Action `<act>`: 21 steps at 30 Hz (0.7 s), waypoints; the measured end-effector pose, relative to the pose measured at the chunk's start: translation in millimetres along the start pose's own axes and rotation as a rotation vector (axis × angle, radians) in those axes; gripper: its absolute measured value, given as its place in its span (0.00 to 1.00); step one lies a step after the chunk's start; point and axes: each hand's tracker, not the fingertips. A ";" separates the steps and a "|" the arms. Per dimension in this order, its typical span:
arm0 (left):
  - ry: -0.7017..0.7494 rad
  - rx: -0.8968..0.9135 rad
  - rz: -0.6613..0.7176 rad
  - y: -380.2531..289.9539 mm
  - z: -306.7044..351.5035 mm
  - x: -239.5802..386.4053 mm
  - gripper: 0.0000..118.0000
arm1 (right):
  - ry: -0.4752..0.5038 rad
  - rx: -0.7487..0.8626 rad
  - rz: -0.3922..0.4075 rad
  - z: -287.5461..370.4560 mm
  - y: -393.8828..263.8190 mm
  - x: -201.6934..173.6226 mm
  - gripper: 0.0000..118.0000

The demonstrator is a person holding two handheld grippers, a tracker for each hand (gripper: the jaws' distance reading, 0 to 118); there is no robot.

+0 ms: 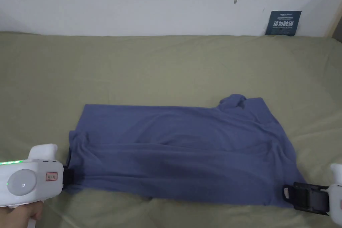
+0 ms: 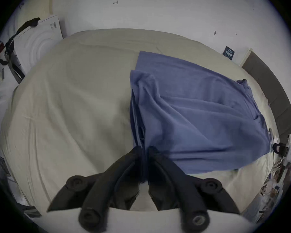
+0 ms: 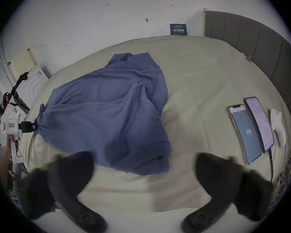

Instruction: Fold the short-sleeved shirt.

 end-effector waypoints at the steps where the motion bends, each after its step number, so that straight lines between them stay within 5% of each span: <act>1: 0.012 0.000 -0.016 0.8 0.2 3.0 0.06 | -0.006 -0.032 -0.005 -5.8 0.2 2.3 1.00; 2: 0.016 0.002 -0.033 0.5 -0.5 4.8 0.06 | -0.010 -0.030 -0.009 -12.4 0.3 -7.9 0.96; 3: 0.023 -0.003 -0.038 0.2 -1.4 6.0 0.06 | -0.004 -0.041 -0.011 -16.8 -0.3 -9.1 0.79; 4: 0.021 -0.002 -0.035 0.2 0.9 5.9 0.06 | -0.004 -0.076 -0.011 -20.8 0.1 -7.7 0.25; 5: 0.019 -0.004 -0.026 0.0 1.7 5.0 0.06 | -0.012 -0.084 -0.009 -23.6 -0.9 -7.3 0.08; 21: -0.001 -0.010 -0.020 -40.4 72.4 -12.8 0.06 | 0.057 0.019 0.041 66.5 -31.2 -11.1 0.07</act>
